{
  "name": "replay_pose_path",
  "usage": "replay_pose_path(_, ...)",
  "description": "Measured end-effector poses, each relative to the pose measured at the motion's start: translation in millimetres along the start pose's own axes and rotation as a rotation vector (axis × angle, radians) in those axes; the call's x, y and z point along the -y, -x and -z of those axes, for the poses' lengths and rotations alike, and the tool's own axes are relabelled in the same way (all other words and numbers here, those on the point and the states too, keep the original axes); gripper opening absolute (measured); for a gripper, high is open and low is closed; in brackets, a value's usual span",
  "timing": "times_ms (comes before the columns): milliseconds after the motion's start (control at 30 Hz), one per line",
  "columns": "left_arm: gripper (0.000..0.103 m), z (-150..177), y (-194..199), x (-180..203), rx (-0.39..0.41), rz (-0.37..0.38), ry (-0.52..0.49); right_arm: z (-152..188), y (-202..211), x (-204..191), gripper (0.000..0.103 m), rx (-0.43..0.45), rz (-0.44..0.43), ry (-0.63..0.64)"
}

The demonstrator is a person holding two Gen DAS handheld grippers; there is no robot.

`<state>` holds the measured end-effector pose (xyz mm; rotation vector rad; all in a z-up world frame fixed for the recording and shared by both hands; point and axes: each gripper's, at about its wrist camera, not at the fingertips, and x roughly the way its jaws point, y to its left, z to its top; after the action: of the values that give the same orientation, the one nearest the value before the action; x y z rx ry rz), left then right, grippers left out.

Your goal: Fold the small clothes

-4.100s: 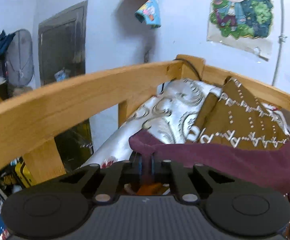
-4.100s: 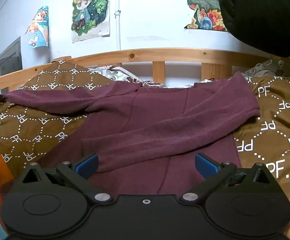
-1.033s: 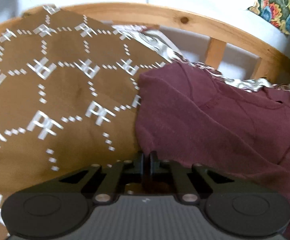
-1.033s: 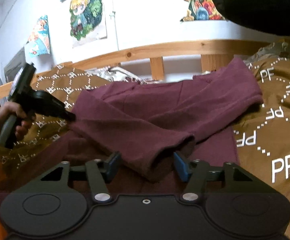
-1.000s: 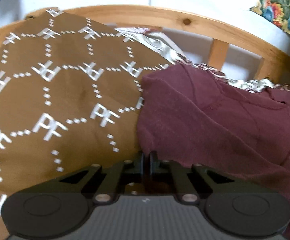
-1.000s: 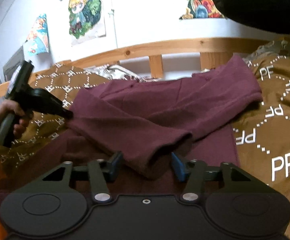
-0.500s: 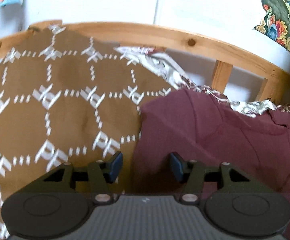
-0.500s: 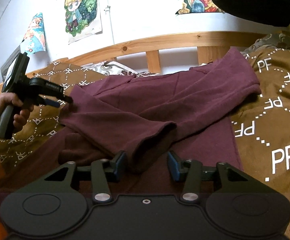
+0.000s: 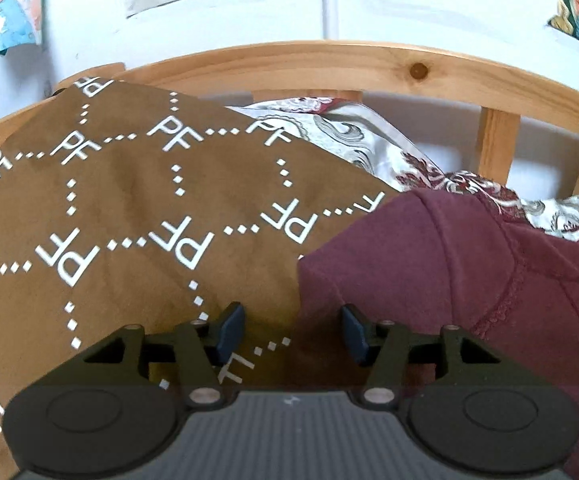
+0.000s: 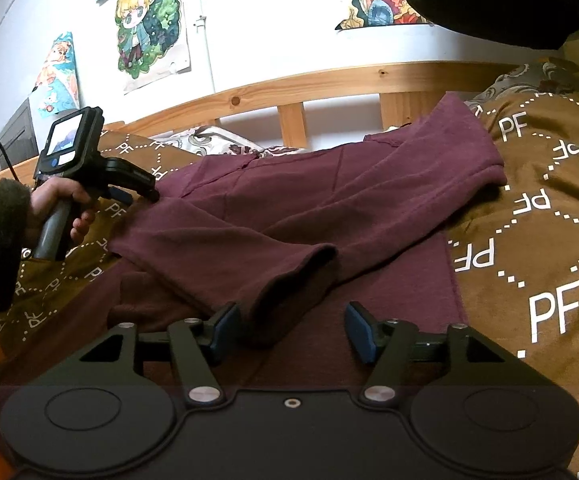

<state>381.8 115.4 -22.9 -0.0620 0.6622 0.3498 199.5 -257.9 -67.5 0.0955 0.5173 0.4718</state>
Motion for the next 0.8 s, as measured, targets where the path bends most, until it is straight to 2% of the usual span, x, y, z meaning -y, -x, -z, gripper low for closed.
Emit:
replay_pose_path(67,0.067,-1,2,-2,-0.009,-0.013,0.009,-1,1,0,0.067,0.001,0.004,0.0)
replay_pose_path(100,0.075,-1,4,-1,-0.012,-0.018,0.014,-1,1,0,0.069,0.001,0.007,0.002)
replay_pose_path(133,0.081,0,6,0,-0.017,-0.025,0.016,-2,1,-1,0.074,0.001,0.009,0.004)
replay_pose_path(167,0.092,1,9,0,-0.018,-0.033,0.016,-3,2,-1,0.082,-0.002,0.012,0.006)
replay_pose_path(200,0.098,4,13,2,-0.014,-0.044,0.017,-5,2,-1,0.086,-0.008,0.015,0.007)
replay_pose_path(267,0.1,10,25,6,0.009,-0.042,0.005,-10,5,0,0.093,-0.01,0.027,0.007)
replay_pose_path(433,0.102,24,64,17,0.028,0.02,-0.074,-21,21,-1,0.102,0.009,0.078,0.055)
replay_pose_path(600,0.102,43,114,20,0.029,0.128,-0.147,-25,36,-5,0.102,-0.011,0.108,0.096)
replay_pose_path(800,0.102,76,170,13,-0.029,0.236,-0.205,-23,62,-21,0.102,-0.044,0.13,0.193)
